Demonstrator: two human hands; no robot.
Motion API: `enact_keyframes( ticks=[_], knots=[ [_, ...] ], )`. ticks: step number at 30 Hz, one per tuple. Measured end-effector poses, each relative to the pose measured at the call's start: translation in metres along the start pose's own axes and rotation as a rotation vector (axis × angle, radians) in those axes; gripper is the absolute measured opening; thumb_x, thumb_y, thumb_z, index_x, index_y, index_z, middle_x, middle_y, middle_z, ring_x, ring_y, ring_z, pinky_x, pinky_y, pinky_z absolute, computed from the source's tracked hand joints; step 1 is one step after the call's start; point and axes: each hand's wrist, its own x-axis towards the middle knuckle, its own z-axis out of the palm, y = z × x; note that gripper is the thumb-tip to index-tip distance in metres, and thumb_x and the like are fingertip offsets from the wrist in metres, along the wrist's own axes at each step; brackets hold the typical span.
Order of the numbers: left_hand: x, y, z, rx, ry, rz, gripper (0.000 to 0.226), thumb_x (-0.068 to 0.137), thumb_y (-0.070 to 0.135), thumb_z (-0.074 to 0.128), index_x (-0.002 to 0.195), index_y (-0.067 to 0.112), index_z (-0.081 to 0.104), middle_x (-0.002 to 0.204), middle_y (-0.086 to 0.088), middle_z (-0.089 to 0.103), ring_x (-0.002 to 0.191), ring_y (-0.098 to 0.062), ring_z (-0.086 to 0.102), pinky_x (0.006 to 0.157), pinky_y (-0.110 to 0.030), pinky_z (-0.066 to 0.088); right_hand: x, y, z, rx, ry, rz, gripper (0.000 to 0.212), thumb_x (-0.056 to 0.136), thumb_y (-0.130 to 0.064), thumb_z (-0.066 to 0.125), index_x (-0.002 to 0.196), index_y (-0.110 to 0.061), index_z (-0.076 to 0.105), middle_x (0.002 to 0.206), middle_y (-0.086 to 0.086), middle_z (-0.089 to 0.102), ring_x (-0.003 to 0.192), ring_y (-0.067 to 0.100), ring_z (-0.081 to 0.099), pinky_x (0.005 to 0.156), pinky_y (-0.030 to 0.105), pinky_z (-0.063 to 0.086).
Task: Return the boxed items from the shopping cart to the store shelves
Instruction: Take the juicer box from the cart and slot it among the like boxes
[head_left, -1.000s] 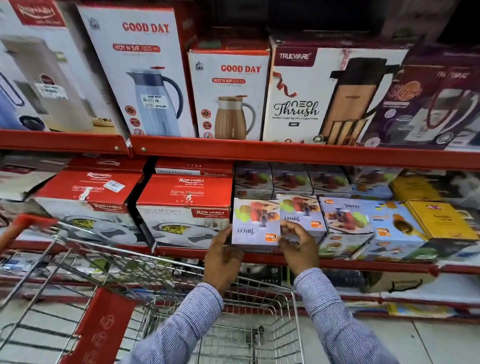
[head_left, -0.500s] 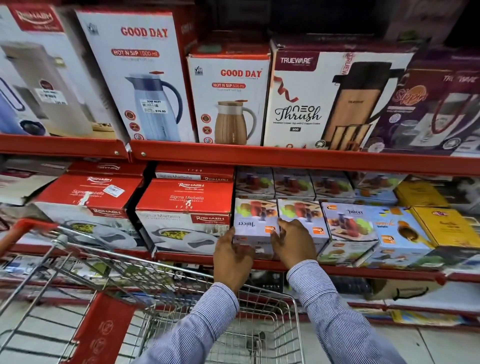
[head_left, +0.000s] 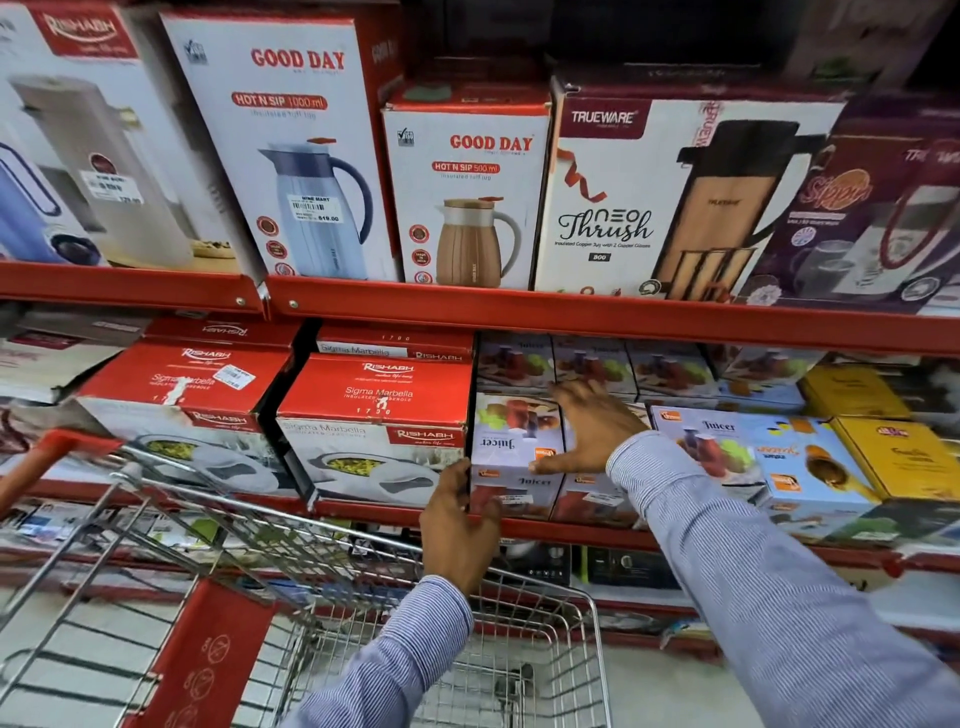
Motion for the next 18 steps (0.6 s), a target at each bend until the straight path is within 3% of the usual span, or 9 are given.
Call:
enact_keyframes(
  ticks=[2, 7, 14, 18],
  knots=[
    [0.003, -0.002, -0.001, -0.010, -0.005, -0.004, 0.046, 0.089, 0.013, 0.063, 0.134, 0.018, 0.050, 0.118, 0.005, 0.068, 0.103, -0.012, 0.066, 0.084, -0.020, 0.054, 0.005, 0.002, 0.000, -0.056, -0.037, -0.026, 0.127, 0.052, -0.084, 0.061, 0.150, -0.015, 0.019, 0.156, 0.009, 0.028, 0.142, 0.031, 0.026, 0.114, 0.048, 0.031],
    [0.008, -0.009, 0.000, -0.038, -0.003, -0.013, 0.043, 0.090, 0.014, 0.061, 0.131, 0.022, 0.051, 0.122, 0.001, 0.070, 0.109, -0.014, 0.066, 0.095, -0.036, 0.057, 0.013, 0.002, 0.001, -0.121, -0.017, -0.050, 0.124, 0.048, -0.082, 0.066, 0.146, -0.015, 0.028, 0.149, 0.011, 0.037, 0.135, 0.031, 0.033, 0.110, 0.048, 0.034],
    [0.008, -0.010, -0.004, -0.035, -0.033, -0.002, 0.048, 0.091, 0.016, 0.061, 0.137, 0.019, 0.048, 0.130, -0.001, 0.066, 0.113, -0.016, 0.066, 0.093, -0.032, 0.058, 0.013, 0.001, 0.004, -0.104, 0.002, -0.052, 0.129, 0.042, -0.084, 0.064, 0.147, -0.020, 0.026, 0.149, 0.010, 0.036, 0.135, 0.031, 0.031, 0.112, 0.055, 0.029],
    [0.004, -0.011, -0.013, -0.035, -0.041, 0.033, 0.043, 0.090, 0.020, 0.063, 0.133, 0.019, 0.052, 0.124, 0.004, 0.069, 0.112, -0.013, 0.068, 0.090, -0.028, 0.058, 0.009, -0.001, 0.001, -0.099, -0.024, -0.016, 0.129, 0.044, -0.083, 0.065, 0.148, -0.019, 0.024, 0.154, 0.009, 0.029, 0.142, 0.031, 0.022, 0.115, 0.057, 0.024]
  ],
)
